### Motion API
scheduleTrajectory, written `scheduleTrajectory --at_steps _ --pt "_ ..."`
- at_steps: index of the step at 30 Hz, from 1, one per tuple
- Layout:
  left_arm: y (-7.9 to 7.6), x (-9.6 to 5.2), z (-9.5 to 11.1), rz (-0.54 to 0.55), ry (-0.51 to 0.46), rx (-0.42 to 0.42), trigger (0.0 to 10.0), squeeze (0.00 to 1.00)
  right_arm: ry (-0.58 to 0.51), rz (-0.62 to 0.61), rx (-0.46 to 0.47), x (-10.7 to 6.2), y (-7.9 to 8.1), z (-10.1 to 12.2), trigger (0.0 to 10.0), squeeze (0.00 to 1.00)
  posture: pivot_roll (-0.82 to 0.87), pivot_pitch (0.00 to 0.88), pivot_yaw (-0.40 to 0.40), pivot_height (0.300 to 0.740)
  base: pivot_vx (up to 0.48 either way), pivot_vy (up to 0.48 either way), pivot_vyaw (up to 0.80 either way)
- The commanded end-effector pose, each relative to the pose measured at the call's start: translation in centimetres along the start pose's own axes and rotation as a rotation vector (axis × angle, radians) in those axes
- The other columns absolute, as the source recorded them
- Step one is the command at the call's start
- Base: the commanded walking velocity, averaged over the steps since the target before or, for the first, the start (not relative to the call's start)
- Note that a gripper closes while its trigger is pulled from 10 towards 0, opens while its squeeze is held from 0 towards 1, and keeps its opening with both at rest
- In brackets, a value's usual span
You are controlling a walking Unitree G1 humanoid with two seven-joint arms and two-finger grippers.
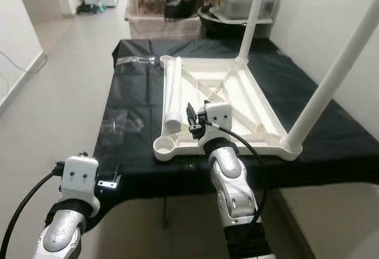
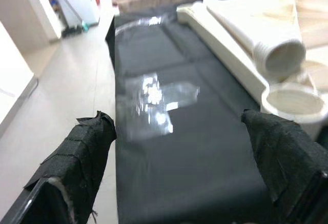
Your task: Building children table
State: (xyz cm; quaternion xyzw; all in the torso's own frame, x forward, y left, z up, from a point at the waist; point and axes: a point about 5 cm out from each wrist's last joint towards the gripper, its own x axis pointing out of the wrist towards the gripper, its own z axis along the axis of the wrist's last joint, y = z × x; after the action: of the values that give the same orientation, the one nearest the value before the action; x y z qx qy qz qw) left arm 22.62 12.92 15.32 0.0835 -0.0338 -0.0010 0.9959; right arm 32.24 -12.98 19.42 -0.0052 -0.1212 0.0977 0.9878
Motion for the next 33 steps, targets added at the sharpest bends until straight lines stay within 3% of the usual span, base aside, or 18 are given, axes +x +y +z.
scheduleTrajectory --at_steps 1,5,27,33 --pt "0.11 0.08 -0.06 -0.010 -0.010 0.036 10.0 0.00 -0.009 -0.005 0.002 0.24 0.01 -0.01 10.0 0.00 0.08 0.034 -0.052 0.740 0.382 0.000 0.00" --pt "0.14 0.21 0.00 -0.005 -0.019 0.024 10.0 0.00 -0.008 -0.004 0.003 0.24 0.09 -0.01 10.0 0.00 0.08 0.033 -0.052 0.740 0.382 0.000 0.00" --pt "0.38 0.12 -0.65 0.028 0.017 0.030 10.0 0.00 -0.012 -0.016 -0.017 0.40 -0.48 0.14 10.0 0.00 0.07 0.045 -0.054 0.740 0.000 0.000 0.00" --pt "0.12 -0.19 -0.79 0.016 0.024 0.023 10.0 0.00 0.051 0.020 -0.030 0.46 -0.46 -0.70 10.0 0.00 0.07 0.057 -0.057 0.740 0.000 0.000 0.00"
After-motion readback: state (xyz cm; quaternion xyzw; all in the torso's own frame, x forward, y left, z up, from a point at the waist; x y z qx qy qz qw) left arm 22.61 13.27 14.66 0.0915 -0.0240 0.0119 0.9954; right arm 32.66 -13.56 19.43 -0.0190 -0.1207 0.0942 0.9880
